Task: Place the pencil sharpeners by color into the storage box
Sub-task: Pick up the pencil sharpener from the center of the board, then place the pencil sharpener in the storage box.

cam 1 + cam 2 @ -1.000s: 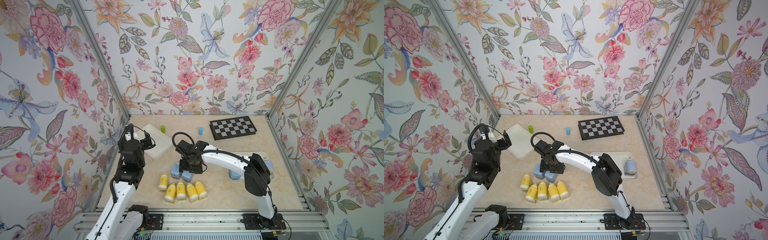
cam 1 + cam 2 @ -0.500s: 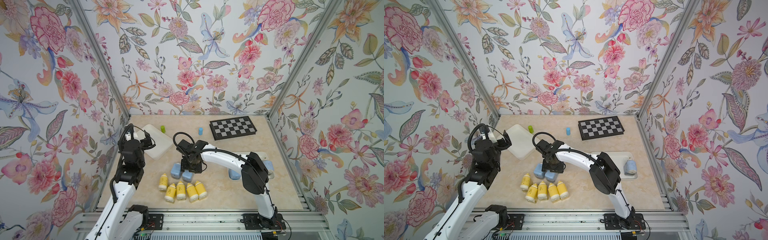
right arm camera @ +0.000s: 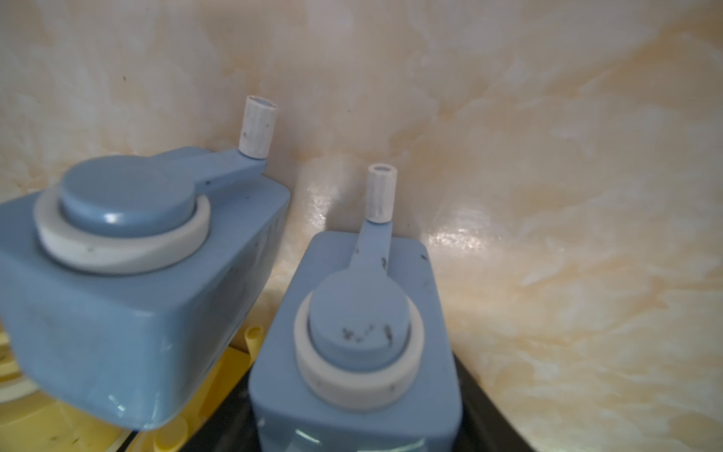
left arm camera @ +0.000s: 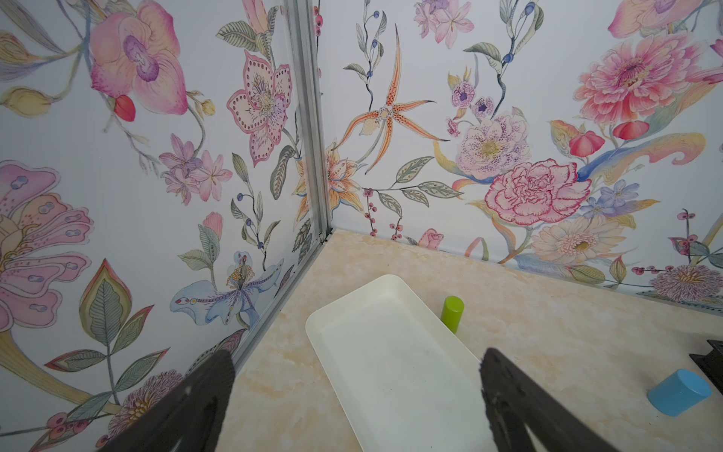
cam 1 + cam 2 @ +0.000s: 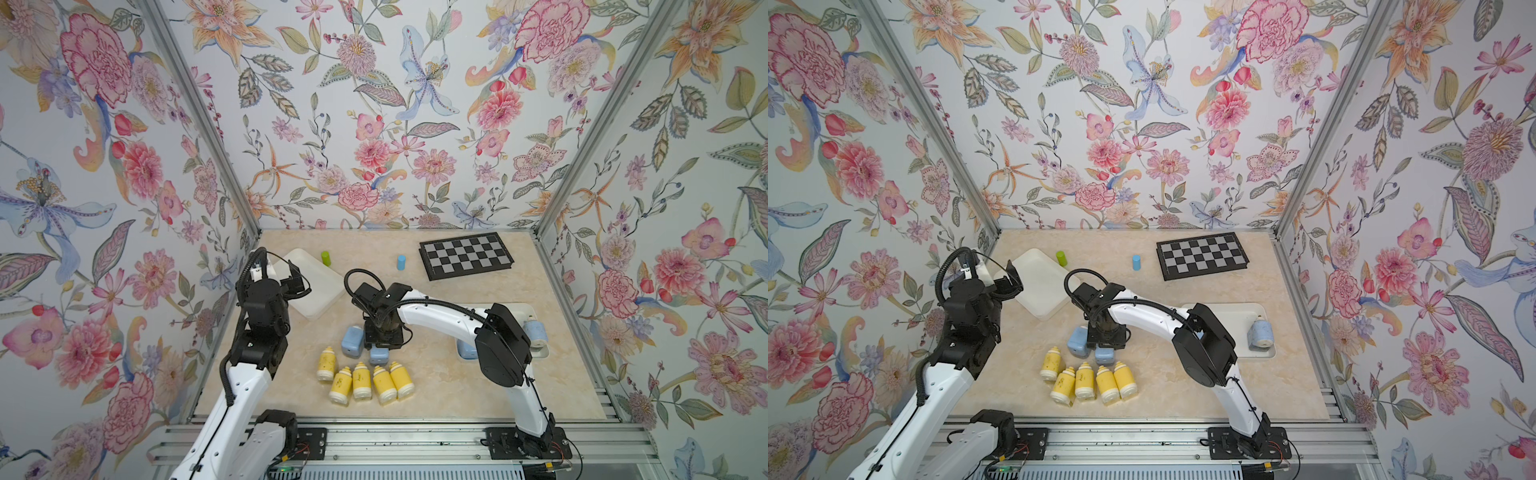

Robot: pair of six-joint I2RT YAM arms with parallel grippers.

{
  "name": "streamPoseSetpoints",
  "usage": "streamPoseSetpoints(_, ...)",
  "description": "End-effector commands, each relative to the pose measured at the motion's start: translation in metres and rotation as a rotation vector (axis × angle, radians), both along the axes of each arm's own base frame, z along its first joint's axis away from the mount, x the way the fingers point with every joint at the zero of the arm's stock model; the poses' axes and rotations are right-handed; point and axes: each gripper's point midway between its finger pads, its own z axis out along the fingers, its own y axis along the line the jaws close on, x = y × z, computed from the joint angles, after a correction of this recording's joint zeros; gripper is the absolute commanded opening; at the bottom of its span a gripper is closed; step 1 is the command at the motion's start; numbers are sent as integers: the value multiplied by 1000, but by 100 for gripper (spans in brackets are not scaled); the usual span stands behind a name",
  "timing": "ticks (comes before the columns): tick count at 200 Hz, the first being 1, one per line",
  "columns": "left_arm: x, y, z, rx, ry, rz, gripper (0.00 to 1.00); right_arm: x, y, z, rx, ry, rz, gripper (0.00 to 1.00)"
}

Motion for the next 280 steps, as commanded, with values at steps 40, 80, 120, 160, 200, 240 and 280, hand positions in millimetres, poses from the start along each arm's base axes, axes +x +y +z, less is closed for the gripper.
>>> streamPoseSetpoints(40,0,-4,-2,-1,-2,-15,99,13,-22,23,-26,-66,38,44)
streamPoseSetpoints(80,0,-5,-2,-7,-5,-20,99,33,-44,67,29,-139,76,42)
streamPoseSetpoints(120,1,-6,-1,-10,-8,-29,99,55,-112,126,-10,-244,53,41)
streamPoseSetpoints(160,1,-7,0,-17,-13,-34,99,54,-201,155,-131,-263,21,42)
streamPoseSetpoints(200,3,-10,-2,-22,-4,-50,99,55,-275,181,-184,-308,-84,42)
streamPoseSetpoints(240,2,-11,0,-28,-16,-56,99,42,-327,173,-262,-278,-126,43)
streamPoseSetpoints(280,2,-11,0,-28,-15,-55,99,33,-364,155,-336,-221,-156,43)
